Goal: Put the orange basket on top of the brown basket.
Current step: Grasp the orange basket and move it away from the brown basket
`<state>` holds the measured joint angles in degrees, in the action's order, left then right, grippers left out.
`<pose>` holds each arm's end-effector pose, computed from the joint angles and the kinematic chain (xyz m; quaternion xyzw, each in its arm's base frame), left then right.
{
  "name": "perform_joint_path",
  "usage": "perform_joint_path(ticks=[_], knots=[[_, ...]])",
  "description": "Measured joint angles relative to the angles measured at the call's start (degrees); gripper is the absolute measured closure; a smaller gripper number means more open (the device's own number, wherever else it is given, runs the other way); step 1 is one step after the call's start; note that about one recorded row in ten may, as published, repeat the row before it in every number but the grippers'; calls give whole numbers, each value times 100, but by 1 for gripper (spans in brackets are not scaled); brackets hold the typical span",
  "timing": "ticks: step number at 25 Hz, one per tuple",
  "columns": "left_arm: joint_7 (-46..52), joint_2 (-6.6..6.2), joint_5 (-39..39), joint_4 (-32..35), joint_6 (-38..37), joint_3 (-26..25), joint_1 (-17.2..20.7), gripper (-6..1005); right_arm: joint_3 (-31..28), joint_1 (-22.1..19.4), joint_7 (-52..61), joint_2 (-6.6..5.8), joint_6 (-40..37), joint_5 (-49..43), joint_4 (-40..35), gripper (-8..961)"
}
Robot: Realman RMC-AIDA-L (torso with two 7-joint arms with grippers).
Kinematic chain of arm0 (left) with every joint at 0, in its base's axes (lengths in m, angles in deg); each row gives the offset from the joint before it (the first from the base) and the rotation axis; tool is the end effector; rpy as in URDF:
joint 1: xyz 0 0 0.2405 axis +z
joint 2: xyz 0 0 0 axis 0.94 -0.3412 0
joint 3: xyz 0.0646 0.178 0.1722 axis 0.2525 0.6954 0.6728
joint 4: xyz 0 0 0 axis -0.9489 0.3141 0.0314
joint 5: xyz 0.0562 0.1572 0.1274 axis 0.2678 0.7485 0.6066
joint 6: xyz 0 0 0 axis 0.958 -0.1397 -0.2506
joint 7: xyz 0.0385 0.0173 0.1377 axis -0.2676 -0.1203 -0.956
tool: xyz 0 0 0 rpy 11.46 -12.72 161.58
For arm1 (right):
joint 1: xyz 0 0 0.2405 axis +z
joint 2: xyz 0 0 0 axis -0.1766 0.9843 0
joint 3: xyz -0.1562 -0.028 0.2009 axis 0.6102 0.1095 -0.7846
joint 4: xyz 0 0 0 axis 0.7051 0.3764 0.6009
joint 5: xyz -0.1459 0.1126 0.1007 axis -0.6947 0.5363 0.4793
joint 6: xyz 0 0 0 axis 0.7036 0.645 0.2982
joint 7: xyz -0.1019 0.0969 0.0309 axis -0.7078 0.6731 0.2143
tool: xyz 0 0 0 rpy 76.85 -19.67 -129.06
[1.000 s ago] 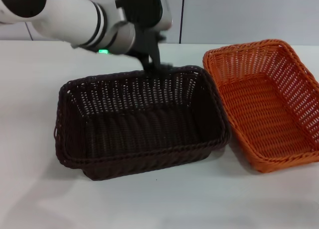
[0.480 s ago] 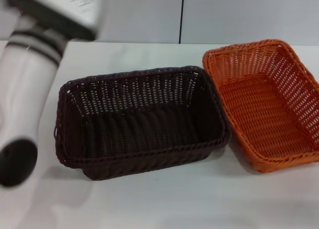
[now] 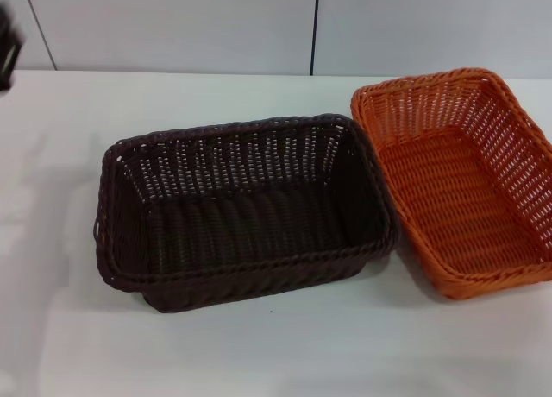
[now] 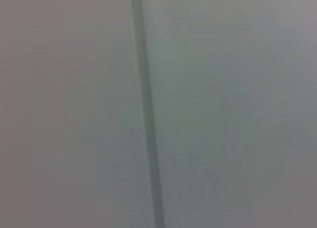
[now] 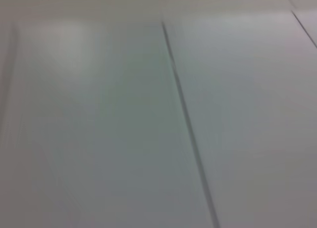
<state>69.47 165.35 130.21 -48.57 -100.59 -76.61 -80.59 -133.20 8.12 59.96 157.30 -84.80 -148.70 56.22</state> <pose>-0.2866 0.3373 0.0513 -0.5961 -0.1522 -0.3298 0.7161 0.3035 0.2746 0.0681 -0.4853 0.0752 0.4850 0.7236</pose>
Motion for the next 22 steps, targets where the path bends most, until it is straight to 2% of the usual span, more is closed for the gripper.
perform_joint_path(ticks=[2,3,6,8,10,11,12,13,15,16,17,22], knots=[[160,17,-4,205,-29,-87,75,186,9,-11,143,-86,-59,-192,283,149],[320,36,-30,669,-91,-214,185,186,10,-10,310,-193,81,-318,522,149],[386,42,-32,811,-114,-257,211,186,-24,39,765,-628,1059,-884,1292,150],[522,48,-35,1038,-148,-335,244,186,-144,106,839,-924,2079,-1297,1992,150],[569,49,-42,1121,-147,-355,222,186,-383,134,858,-1164,3356,-1649,2805,150],[604,50,-46,1153,-140,-385,201,186,-800,128,908,-1351,5017,-2075,3749,150],[611,50,-50,1160,-137,-395,198,186,-1074,131,941,-1413,5888,-2315,4274,150],[623,52,-50,1171,-132,-418,185,186,-1074,131,941,-1413,5888,-2315,4274,150],[634,55,-53,1195,-128,-455,155,186,-1507,139,1000,-1438,7453,-2828,5091,151],[639,57,-54,1237,-124,-469,118,186,-1808,134,1017,-1413,8863,-3285,5920,151],[641,57,-55,1290,-122,-474,82,186,-1808,134,1017,-1413,8863,-3285,5920,151],[657,63,-103,1699,-112,-549,-190,186,-2351,365,508,-1387,12131,-3417,7431,151]])
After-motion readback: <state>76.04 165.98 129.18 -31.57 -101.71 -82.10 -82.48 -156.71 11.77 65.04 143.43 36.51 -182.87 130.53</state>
